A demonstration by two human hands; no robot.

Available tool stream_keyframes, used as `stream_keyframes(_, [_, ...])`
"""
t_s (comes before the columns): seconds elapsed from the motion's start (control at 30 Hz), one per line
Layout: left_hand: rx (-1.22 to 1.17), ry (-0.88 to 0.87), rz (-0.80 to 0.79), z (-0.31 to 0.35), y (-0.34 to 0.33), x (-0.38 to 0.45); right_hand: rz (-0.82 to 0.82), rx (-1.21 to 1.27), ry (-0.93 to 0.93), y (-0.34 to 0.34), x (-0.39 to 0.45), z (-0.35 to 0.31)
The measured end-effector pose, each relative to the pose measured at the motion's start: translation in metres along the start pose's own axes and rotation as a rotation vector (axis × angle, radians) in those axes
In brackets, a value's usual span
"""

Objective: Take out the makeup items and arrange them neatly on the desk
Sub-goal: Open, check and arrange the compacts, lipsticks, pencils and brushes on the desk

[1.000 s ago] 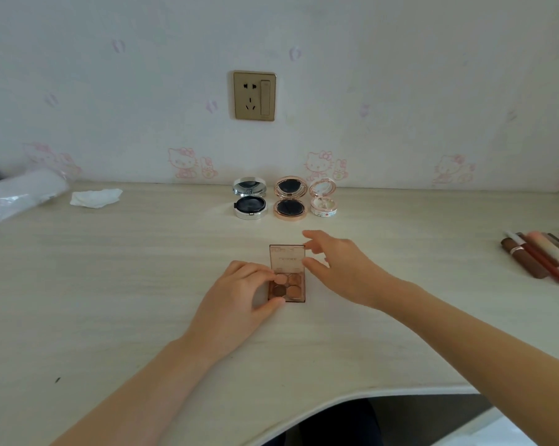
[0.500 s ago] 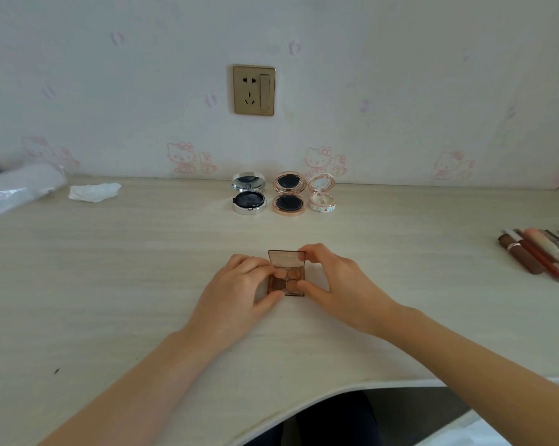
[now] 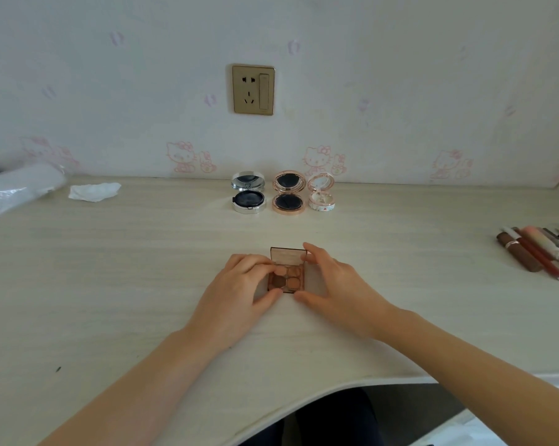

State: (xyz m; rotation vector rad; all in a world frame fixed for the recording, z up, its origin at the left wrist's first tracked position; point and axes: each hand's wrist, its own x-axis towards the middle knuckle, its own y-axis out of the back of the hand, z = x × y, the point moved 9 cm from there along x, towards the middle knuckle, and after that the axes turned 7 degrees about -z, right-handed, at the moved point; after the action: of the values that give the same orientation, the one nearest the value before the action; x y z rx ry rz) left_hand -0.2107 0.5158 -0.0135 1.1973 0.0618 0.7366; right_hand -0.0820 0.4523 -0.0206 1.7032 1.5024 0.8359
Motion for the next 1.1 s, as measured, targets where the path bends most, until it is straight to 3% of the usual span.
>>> stream_keyframes(0.4, [-0.104,0.200,-0.046,-0.032,0.009,0.018,0.049,0.019,0.001,0.005,0.037,-0.004])
stream_keyframes(0.67, [-0.139,0.264,0.080,-0.074,0.028,0.053,0.046,0.081,0.000,0.003,0.105,-0.012])
stream_keyframes(1.1, [-0.083,0.311,0.067,-0.119,0.022,0.070,0.048,0.059,0.004,0.001,0.142,-0.016])
